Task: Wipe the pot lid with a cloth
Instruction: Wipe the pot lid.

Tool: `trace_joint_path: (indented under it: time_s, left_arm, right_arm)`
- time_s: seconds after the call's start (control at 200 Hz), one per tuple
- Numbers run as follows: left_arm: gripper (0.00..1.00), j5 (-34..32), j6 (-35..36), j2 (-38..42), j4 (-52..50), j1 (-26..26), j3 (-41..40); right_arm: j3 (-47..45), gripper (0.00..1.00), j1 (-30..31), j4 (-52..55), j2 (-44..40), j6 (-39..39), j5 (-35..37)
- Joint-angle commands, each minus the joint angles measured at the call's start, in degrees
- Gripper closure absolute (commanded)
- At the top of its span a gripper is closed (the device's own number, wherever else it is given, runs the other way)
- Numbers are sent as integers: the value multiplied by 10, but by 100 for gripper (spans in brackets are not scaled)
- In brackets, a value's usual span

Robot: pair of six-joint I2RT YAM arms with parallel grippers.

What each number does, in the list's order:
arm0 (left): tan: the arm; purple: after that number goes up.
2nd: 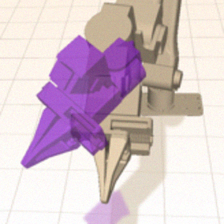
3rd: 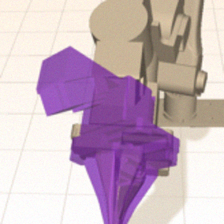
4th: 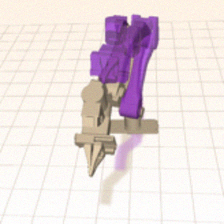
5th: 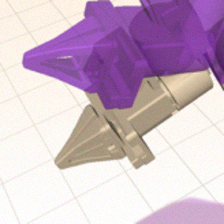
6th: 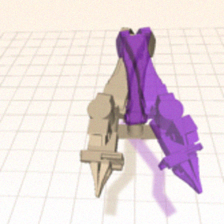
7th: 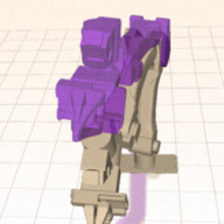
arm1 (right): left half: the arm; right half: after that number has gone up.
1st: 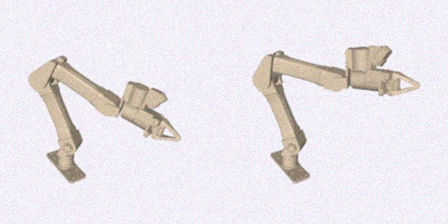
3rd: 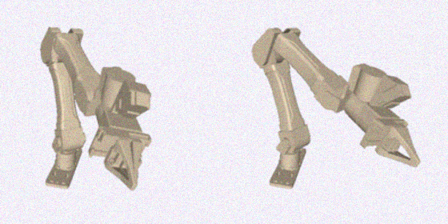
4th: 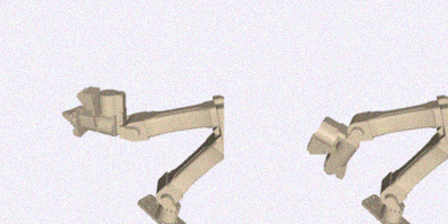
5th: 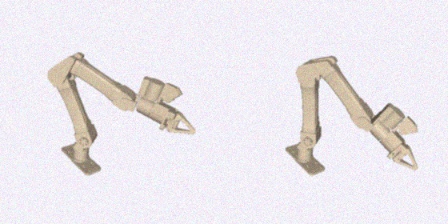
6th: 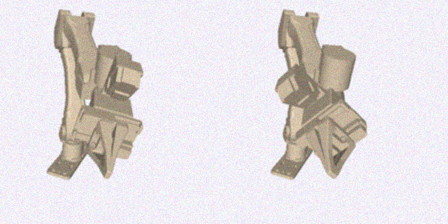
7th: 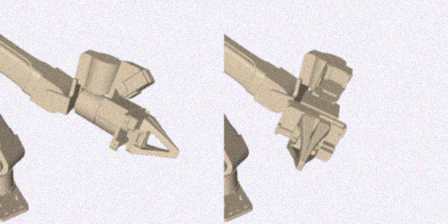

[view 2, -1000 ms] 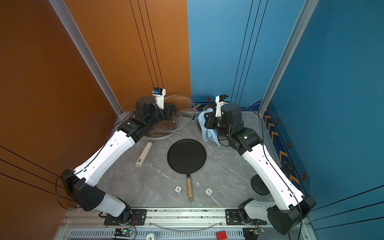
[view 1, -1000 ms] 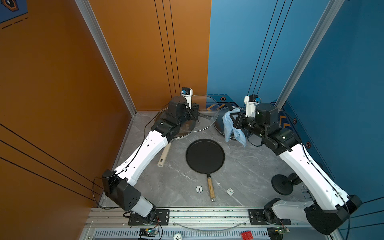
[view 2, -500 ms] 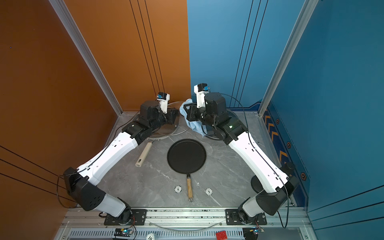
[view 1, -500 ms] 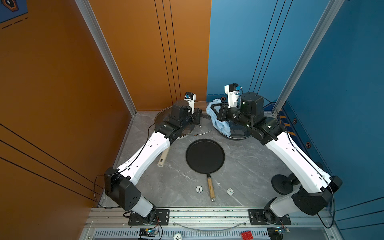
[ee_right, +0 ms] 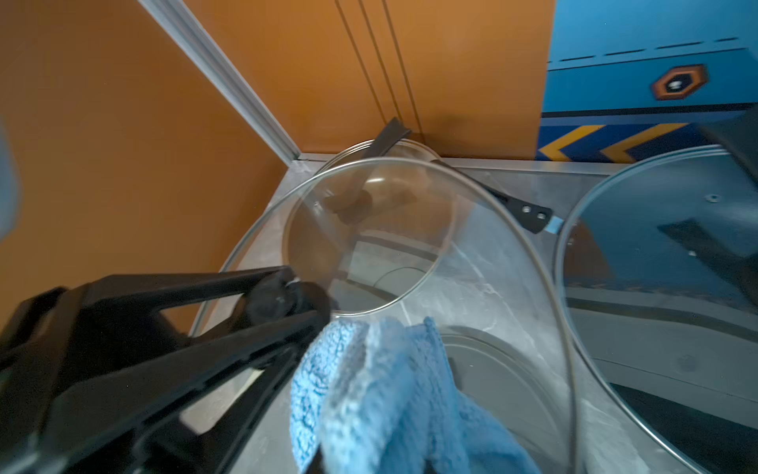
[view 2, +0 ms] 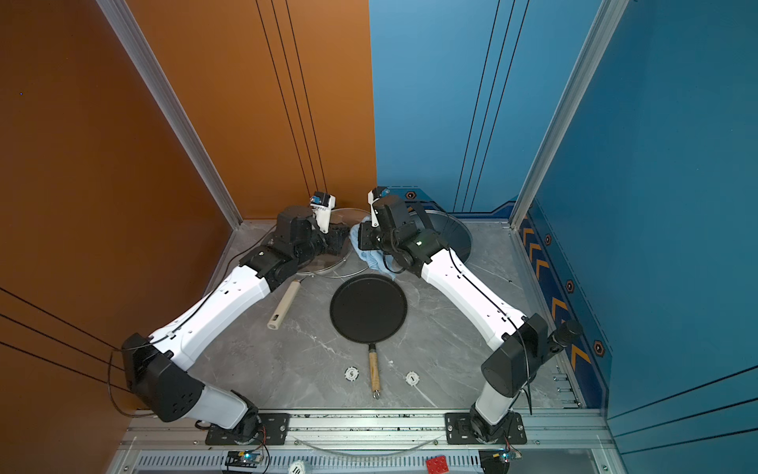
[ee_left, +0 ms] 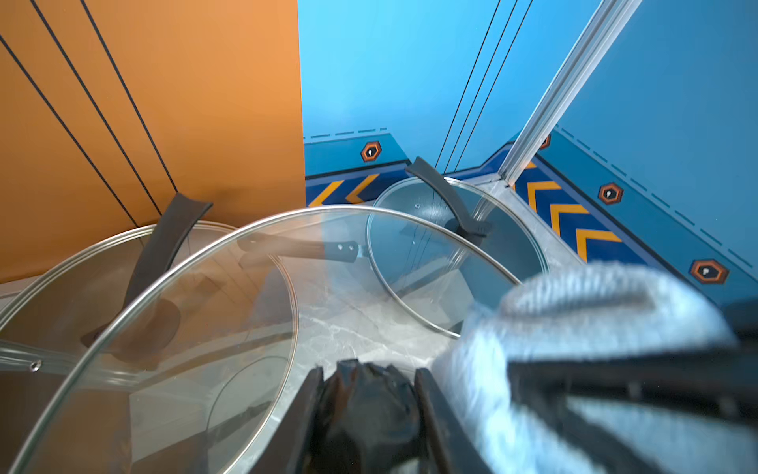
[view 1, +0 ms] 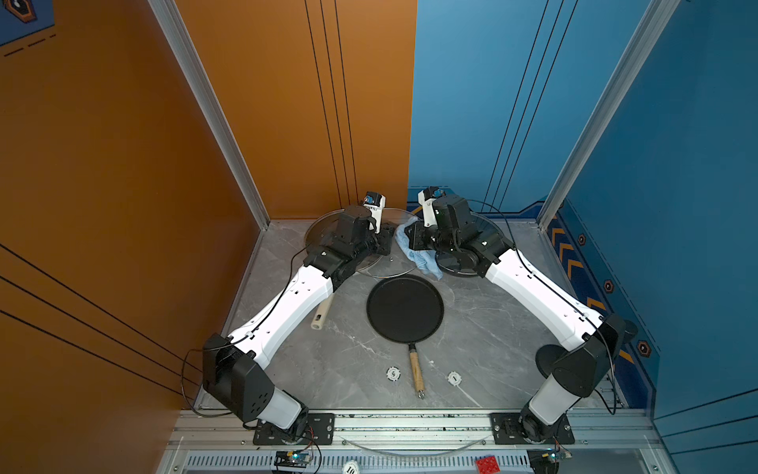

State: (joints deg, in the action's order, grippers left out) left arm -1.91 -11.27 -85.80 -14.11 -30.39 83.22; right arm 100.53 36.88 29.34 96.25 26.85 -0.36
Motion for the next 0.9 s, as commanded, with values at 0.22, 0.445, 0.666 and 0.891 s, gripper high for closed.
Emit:
trace_joint_path:
  time_s: [0.22, 0.445, 0.666, 0.891]
  left_arm:
    - [70, 23, 43, 80, 70, 0, -9]
    - [70, 34, 51, 80, 81, -3, -17]
    - [70, 31, 58, 86, 79, 1, -20]
    - [70, 26, 50, 87, 76, 6, -22]
  right_arm:
    - [75, 93, -30, -27, 9, 16, 10]
    - [149, 92, -4, -64, 82, 16, -68]
    - [164, 92, 7, 52, 125, -10, 21]
    - [96, 93, -33, 86, 79, -5, 84]
